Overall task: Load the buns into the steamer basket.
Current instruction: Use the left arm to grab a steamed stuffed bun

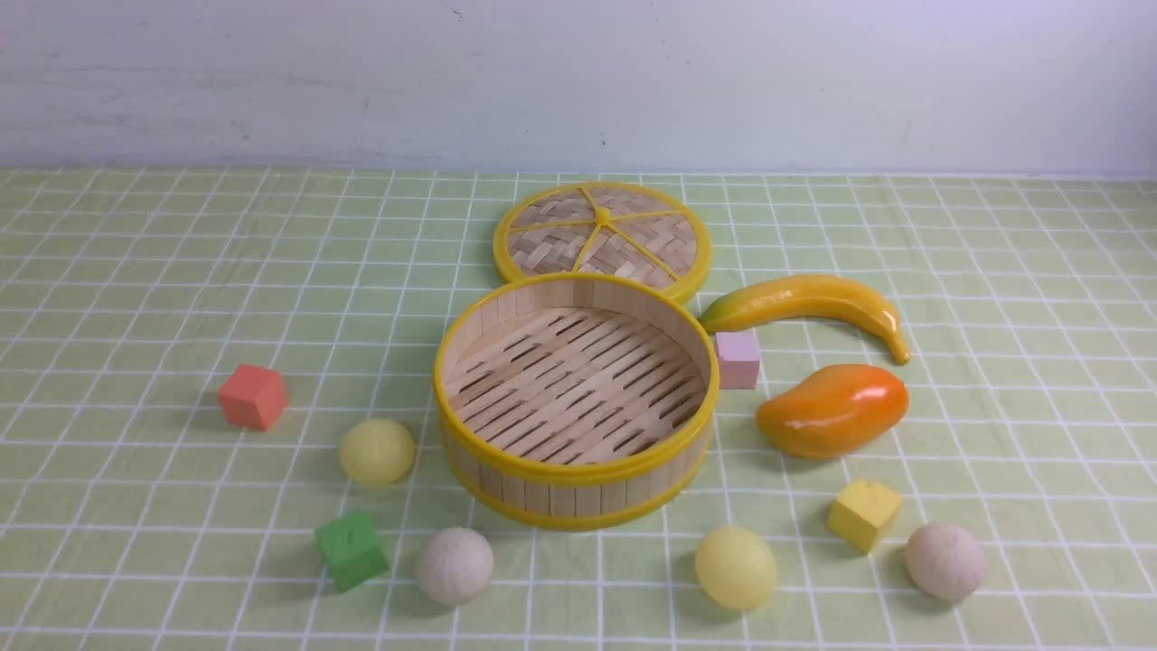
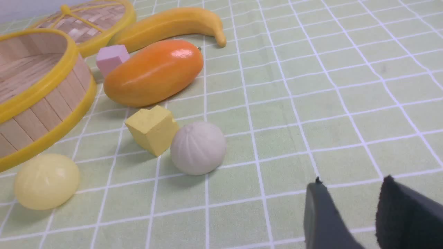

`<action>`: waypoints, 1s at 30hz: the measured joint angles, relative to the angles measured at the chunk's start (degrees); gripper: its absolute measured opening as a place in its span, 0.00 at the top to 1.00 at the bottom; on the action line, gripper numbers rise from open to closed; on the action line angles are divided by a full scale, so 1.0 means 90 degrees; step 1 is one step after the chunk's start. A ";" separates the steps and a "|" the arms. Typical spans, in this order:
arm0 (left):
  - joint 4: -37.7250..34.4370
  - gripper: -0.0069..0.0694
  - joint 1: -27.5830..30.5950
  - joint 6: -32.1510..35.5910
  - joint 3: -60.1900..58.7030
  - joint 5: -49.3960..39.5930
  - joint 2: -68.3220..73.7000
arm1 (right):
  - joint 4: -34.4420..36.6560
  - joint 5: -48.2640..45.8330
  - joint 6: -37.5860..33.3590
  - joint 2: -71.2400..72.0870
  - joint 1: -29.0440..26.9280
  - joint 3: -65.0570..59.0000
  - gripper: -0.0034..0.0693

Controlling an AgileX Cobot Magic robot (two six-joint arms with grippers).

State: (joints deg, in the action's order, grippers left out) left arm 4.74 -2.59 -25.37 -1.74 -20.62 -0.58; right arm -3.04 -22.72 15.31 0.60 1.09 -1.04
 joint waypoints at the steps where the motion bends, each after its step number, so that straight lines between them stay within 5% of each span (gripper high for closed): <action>1: 0.0000 0.60 0.0000 0.0000 0.0000 0.0000 0.0000 | 0.0000 0.0000 0.0000 0.0000 0.0000 0.0000 0.62; 30: -0.0087 0.60 0.0000 0.0000 0.0000 0.0453 0.0000 | 0.0005 0.0000 0.0000 0.0000 0.0000 0.0000 0.62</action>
State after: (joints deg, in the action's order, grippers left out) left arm 3.95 -2.59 -25.37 -1.74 -16.54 -0.58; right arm -3.00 -22.72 15.31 0.60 1.09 -1.04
